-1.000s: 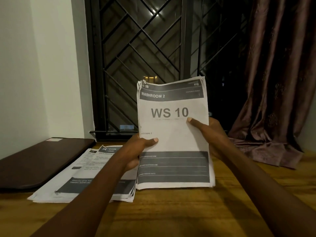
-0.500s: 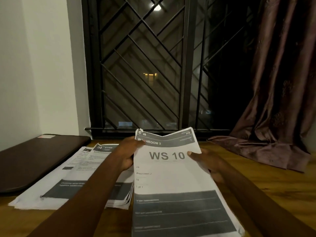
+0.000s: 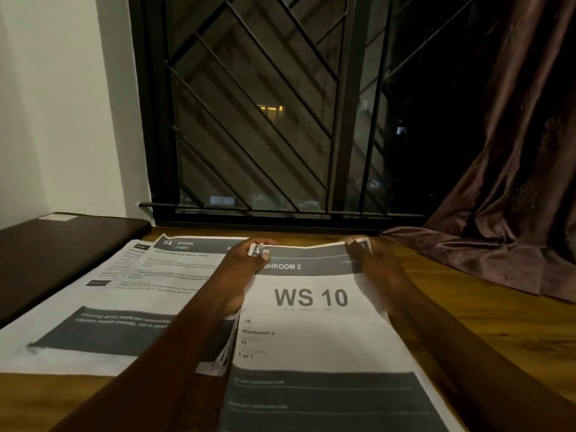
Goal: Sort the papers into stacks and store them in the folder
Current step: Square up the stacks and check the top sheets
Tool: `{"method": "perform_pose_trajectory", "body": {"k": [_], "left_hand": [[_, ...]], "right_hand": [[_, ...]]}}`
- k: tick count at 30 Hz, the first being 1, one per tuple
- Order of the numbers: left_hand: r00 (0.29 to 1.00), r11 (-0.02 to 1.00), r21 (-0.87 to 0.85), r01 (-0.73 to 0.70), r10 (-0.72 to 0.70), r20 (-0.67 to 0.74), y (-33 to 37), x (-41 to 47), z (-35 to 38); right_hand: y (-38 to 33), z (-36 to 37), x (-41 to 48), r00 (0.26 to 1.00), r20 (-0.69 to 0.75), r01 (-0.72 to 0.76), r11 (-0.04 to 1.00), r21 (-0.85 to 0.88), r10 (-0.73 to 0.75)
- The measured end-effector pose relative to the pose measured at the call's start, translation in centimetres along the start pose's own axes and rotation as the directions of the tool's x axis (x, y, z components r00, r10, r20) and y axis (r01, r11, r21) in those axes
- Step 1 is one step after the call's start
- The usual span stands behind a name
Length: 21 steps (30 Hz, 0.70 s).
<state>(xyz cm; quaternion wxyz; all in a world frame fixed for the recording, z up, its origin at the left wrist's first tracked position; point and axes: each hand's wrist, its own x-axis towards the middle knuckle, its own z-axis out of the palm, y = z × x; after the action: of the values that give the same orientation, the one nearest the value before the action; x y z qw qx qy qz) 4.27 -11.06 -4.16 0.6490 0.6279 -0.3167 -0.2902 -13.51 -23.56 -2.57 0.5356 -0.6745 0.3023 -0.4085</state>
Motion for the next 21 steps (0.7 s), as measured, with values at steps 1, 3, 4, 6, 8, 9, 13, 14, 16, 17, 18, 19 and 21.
{"method": "perform_pose_trajectory", "body": {"k": [1,3,4,6,8,9,13,14,16,17,18,19,21], "left_hand": [[1.0,1.0,0.005,0.001,-0.001,0.007,-0.1,0.0,-0.1],[1.0,1.0,0.006,-0.013,0.013,0.001,-0.1,0.0,0.0],[1.0,1.0,0.004,-0.026,0.026,-0.008,0.1,-0.1,0.0],[0.999,0.999,-0.014,-0.044,0.044,-0.018,0.2,-0.2,0.0],[0.998,0.997,-0.05,-0.053,0.052,-0.032,0.4,-0.3,-0.2],[0.998,0.995,-0.079,-0.053,0.049,-0.044,0.5,-0.4,-0.3],[0.998,0.982,-0.182,0.047,-0.055,-0.036,0.4,-0.8,-0.5],[0.996,0.976,-0.197,0.087,-0.092,-0.016,0.3,-0.9,-0.4],[0.99,0.971,-0.191,0.143,-0.143,0.014,0.1,-1.3,-0.1],[0.989,0.974,-0.172,0.149,-0.149,0.013,0.0,-1.4,0.0],[0.989,0.978,-0.154,0.144,-0.147,-0.009,0.0,-1.3,0.0],[0.99,0.982,-0.141,0.128,-0.135,-0.04,0.1,-1.2,0.1],[0.99,0.987,-0.123,0.099,-0.111,-0.091,0.1,-0.8,0.2]], "right_hand": [[0.2,0.2,0.0,1.0,0.015,0.001,1.0,-0.007,-0.001],[0.3,0.3,0.0,1.0,0.026,0.005,1.0,-0.026,-0.004],[0.1,0.2,0.0,1.0,0.025,0.017,1.0,-0.021,-0.016],[0.0,-0.5,0.1,0.999,0.022,0.023,1.0,0.017,-0.023],[0.1,-1.3,0.2,0.999,0.023,0.037,0.999,0.023,-0.038],[0.2,-1.8,0.3,0.999,0.022,0.044,0.999,0.001,-0.044],[1.0,-2.8,0.7,0.999,-0.048,0.015,1.0,-0.009,-0.015],[1.1,-2.9,0.8,0.998,-0.063,0.002,1.0,0.015,-0.001],[1.3,-3.0,1.0,0.996,-0.08,-0.022,0.998,0.058,0.027],[1.4,-3.0,1.1,0.995,-0.091,-0.023,0.998,0.055,0.028],[1.5,-3.0,1.2,0.994,-0.106,-0.015,0.999,0.033,0.018],[1.5,-2.9,1.2,0.992,-0.125,-0.002,1.0,0.002,0.002],[1.2,-2.8,1.1,0.985,-0.169,0.021,1.0,-0.023,-0.025]]}}
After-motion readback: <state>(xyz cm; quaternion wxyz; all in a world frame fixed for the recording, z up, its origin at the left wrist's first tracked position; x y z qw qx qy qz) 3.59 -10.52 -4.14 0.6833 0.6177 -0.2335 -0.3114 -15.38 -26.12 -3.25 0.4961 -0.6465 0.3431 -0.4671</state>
